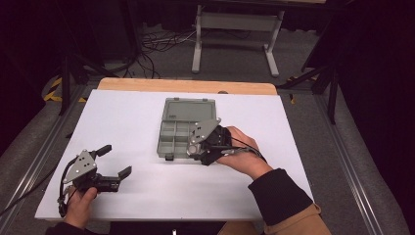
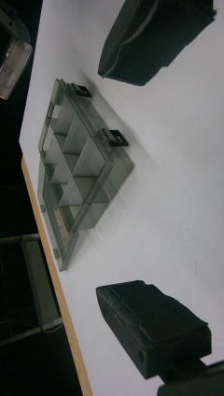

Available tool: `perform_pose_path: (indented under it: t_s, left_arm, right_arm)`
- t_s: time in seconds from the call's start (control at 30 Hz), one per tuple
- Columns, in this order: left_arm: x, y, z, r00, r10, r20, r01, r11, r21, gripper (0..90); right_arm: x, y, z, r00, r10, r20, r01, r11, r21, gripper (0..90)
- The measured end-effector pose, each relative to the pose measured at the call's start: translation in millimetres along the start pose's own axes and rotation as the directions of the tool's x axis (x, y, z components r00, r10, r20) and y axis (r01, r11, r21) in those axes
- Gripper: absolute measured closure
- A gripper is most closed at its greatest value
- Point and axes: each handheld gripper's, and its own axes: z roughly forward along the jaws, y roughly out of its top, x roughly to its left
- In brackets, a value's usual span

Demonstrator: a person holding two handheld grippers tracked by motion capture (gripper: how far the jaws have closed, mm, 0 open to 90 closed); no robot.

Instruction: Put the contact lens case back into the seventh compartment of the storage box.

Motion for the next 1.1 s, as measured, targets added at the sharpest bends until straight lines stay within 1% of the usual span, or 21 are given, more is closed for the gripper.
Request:
perform_pose_path:
  t_s: [0.17, 0.2, 0.27, 0.6, 0.67, 0.9, 1.0, 1.1]
  left_arm:
    - [0.2, 0.0, -0.2, 1.0000, 0.000, 0.000, 0.000, 1.0000, 0.001, 0.9]
    - [0.2, 0.0, -0.1, 1.0000, 0.000, 0.000, 0.000, 1.0000, 0.000, 0.9]
    - [0.4, 0.0, -0.1, 1.0000, 0.002, 0.001, -0.002, 1.0000, 0.001, 0.9]
    - [0.5, -0.1, 0.1, 1.0000, 0.000, 0.000, 0.000, 1.0000, 0.001, 0.9]
    - [0.5, -0.1, 0.1, 1.0000, -0.001, 0.000, 0.001, 1.0000, 0.001, 0.9]
    - [0.7, -0.1, 0.1, 1.0000, -0.001, 0.000, 0.001, 1.0000, 0.001, 0.9]
    - [0.6, -0.1, 0.2, 1.0000, 0.000, 0.001, 0.000, 1.0000, 0.001, 0.9]
    - [0.8, -0.1, 0.1, 1.0000, 0.000, 0.000, 0.000, 1.0000, 0.000, 0.9]
  right_arm:
    - [-6.1, -2.8, 2.1, 0.9999, 0.008, 0.009, -0.008, 1.000, 0.010, 26.8]
    - [-8.0, -3.4, 2.7, 0.9999, 0.003, 0.015, -0.003, 1.000, 0.012, 26.8]
    - [-11.5, -5.1, 4.0, 0.9997, 0.013, 0.023, -0.013, 1.000, 0.014, 26.8]
    - [-22.0, -11.3, 9.4, 0.9991, 0.025, 0.034, -0.026, 0.999, 0.026, 26.7]
    - [-24.7, -12.5, 11.3, 0.9987, 0.026, 0.043, -0.027, 0.999, 0.027, 26.7]
    - [-31.9, -16.1, 16.7, 0.9983, 0.034, 0.047, -0.036, 0.999, 0.036, 26.7]
    - [-36.0, -18.2, 20.6, 0.9978, 0.046, 0.048, -0.047, 0.998, 0.036, 26.7]
    - [-38.0, -18.5, 23.3, 0.9981, 0.041, 0.046, -0.043, 0.998, 0.042, 26.7]
